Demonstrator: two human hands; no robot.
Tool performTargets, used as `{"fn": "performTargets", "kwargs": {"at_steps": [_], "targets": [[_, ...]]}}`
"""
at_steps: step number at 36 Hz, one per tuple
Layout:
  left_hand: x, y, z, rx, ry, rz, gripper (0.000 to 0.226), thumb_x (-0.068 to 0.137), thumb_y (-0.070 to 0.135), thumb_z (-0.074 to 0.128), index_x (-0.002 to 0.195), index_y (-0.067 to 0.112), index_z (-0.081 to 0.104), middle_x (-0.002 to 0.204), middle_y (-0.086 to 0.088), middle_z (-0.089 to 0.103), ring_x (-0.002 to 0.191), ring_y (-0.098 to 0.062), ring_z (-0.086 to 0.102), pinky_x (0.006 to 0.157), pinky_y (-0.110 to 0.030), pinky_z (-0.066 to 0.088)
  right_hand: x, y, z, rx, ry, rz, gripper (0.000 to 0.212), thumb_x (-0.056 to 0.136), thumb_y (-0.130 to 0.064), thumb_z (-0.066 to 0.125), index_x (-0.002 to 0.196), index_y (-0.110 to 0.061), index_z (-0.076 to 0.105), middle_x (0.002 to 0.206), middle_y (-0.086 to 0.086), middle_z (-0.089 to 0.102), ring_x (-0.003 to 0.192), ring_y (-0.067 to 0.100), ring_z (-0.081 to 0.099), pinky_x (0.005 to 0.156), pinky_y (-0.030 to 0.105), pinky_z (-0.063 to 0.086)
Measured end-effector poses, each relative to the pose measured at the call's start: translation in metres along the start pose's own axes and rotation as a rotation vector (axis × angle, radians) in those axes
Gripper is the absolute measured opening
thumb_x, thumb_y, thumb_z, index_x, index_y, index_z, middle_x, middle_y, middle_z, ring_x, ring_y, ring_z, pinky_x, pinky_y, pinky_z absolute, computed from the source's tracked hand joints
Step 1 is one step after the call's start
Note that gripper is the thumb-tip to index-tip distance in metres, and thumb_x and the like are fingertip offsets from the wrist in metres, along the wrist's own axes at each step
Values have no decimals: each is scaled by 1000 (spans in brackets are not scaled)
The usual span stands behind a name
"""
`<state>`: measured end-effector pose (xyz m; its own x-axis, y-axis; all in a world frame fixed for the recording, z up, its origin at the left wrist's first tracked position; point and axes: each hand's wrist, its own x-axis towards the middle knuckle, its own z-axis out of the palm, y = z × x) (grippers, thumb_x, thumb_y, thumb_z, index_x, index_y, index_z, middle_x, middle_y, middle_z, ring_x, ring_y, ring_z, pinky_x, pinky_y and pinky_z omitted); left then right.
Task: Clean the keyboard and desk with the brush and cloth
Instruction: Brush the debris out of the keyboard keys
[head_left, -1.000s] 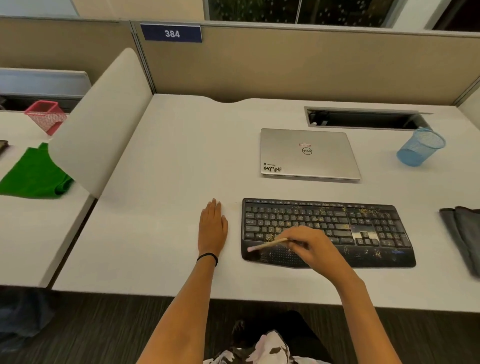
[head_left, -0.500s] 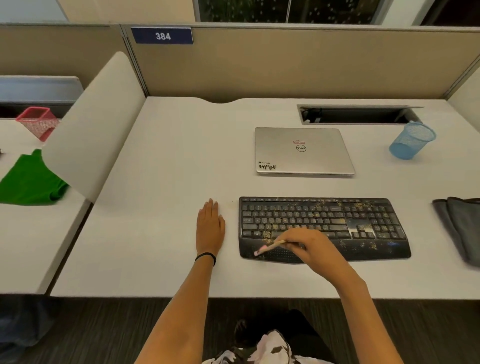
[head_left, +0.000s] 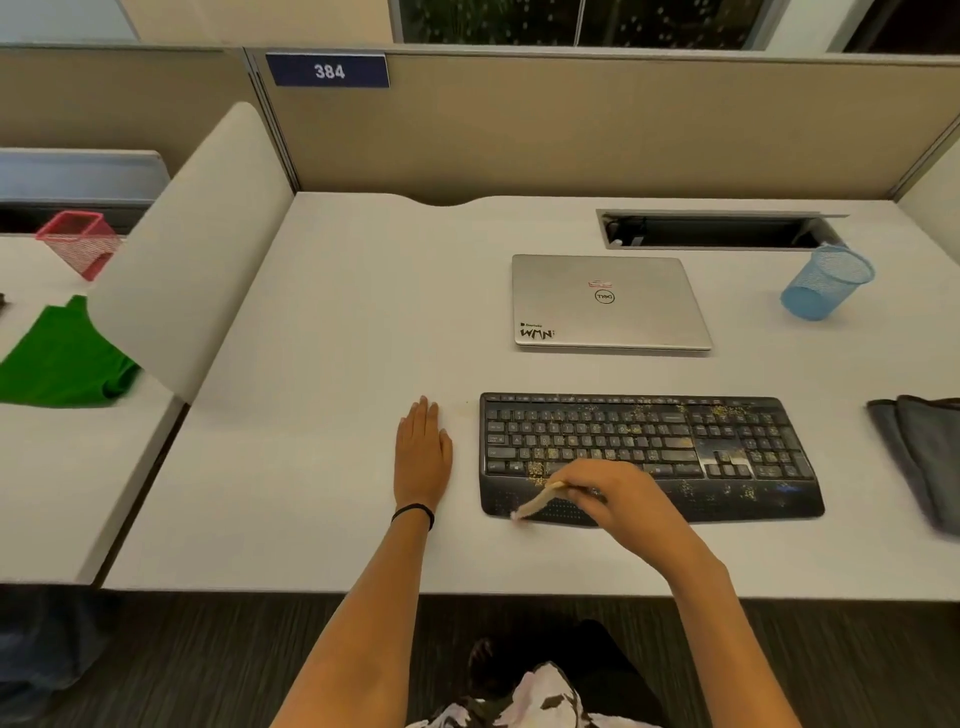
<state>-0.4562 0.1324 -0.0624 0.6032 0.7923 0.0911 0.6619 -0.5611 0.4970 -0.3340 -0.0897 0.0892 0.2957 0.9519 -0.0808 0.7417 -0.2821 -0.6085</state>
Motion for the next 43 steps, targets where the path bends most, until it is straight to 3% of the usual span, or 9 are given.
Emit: {"fn": "performTargets", "kwargs": {"at_steps": [6,10,14,17,21,26,34,39,43], "targets": [[0,1,-1,-7,8,3,47,99,15,36,145,6,30,154,-9,24,144,-20,19,116,-26,2,5,-9,4,59,40,-65,22,89,-12,58,105,-24,68,99,-18,64,85,-9,55,77,10,43],[0,0,-1,-15,11,7,47,99,15,36,145,5,31,153,-10,27,143,-21,21,118,-29,6,8,-13,8,-27,35,-76,25,90,-13,57,109,-25,67,104,-11,67,93,4,57,80,21,47],[1,0,-1,-18,10,9,47,99,15,37,144,6,32,153,-10,27,143,-21,22,118,-30,7,9,-16,3,-128,-61,-64,21,93,-17,52,106,-24,67,101,-8,67,87,1,49,72,16,38],[0,0,-1,-19,12,11,47,99,15,36,144,5,32,153,-10,27,143,-21,21,118,-30,6,10,-16,-1,-192,-121,-48,21,95,-19,49,106,-23,66,100,-6,65,89,5,50,75,24,41],[1,0,0,-13,14,11,47,99,16,37,144,6,32,153,-9,27,143,-21,21,118,-30,6,7,-17,2,-84,-7,-77,23,91,-14,55,107,-24,67,93,-10,67,80,7,50,70,28,46],[0,-1,1,-3,11,8,47,100,17,35,145,6,30,154,-9,25,143,-20,20,118,-29,5,9,-20,5,-94,-4,-109,26,91,-13,55,111,-25,66,96,-8,68,80,1,47,67,14,36],[0,-1,1,-4,16,10,47,99,17,35,145,6,32,154,-9,26,143,-20,20,118,-28,5,12,-16,-5,-182,-150,-36,25,94,-23,49,113,-30,63,99,-11,64,83,0,44,74,18,38],[1,-1,2,-1,16,14,47,99,16,36,145,6,32,154,-9,26,143,-20,20,118,-30,7,10,-17,-1,-69,-33,-78,26,92,-19,54,112,-30,65,74,-34,43,70,-8,41,63,9,30],[1,-1,1,-7,21,20,46,99,15,37,144,5,34,153,-10,28,143,-21,22,118,-31,8,11,-20,2,-116,-72,-85,26,93,-20,52,114,-29,64,82,-24,53,76,0,43,67,16,35]]}}
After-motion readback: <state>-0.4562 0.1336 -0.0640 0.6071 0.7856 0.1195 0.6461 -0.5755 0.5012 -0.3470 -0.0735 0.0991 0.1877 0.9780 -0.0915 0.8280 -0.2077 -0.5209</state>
